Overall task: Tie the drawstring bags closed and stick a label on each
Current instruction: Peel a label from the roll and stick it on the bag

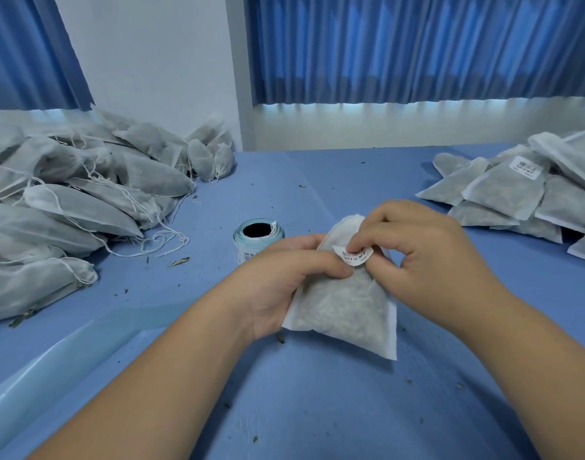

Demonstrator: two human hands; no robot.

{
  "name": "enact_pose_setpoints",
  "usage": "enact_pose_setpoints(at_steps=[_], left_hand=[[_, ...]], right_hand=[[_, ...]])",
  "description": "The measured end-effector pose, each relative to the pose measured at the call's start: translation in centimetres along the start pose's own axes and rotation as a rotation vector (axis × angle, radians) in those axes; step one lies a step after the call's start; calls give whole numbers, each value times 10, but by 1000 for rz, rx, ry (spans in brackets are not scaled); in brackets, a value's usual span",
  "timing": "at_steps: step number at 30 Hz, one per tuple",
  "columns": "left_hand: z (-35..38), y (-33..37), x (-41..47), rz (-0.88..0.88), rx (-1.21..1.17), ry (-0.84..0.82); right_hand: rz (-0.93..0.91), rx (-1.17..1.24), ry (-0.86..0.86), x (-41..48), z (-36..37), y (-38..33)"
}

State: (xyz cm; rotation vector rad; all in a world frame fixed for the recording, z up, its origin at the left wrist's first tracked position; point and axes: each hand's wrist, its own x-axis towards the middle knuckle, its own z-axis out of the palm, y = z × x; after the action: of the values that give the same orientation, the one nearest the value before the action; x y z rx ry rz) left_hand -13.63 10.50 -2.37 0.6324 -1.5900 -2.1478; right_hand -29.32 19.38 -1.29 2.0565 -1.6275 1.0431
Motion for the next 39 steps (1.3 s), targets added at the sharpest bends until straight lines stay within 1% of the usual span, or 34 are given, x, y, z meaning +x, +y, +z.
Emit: enact_pose_setpoints(at_steps=[3,7,10,13,17,20,22,24,27,29,32,35,39], left_hand=[[0,2,-2,22,-21,-26],[3,4,-4,20,-84,-64],[4,2,-1,41,-29,36],[1,0,1,62,-30,144],[-2,0,2,93,-121,190],[-3,-1,3,134,-99,256],[-3,-3,5,175,-36,305],[-2,-4,5,202,-23,298],[0,-4,4,230,-81,237],[0,-5,4,239,-107,222],[1,-9,6,228,-69,235],[-1,-13,8,225,4,229],[-1,-16,11,177,43,99]], right_hand=[[-19,-39,-10,0,-1,-1],[14,-52,-46,0,0,-1],[36,-44,-92,0,0,-3],[84,-31,-120,0,-1,-4],[153,-23,-146,-1,-1,-2],[312,104,-121,0,0,-5],[438,227,-25,2,2,-8],[581,336,34,4,4,-8],[767,549,-66,4,8,-6],[846,689,-130,3,8,-6],[851,859,-153,2,6,-7],[842,931,-105,1,5,-7],[899,924,-15,3,3,-5]])
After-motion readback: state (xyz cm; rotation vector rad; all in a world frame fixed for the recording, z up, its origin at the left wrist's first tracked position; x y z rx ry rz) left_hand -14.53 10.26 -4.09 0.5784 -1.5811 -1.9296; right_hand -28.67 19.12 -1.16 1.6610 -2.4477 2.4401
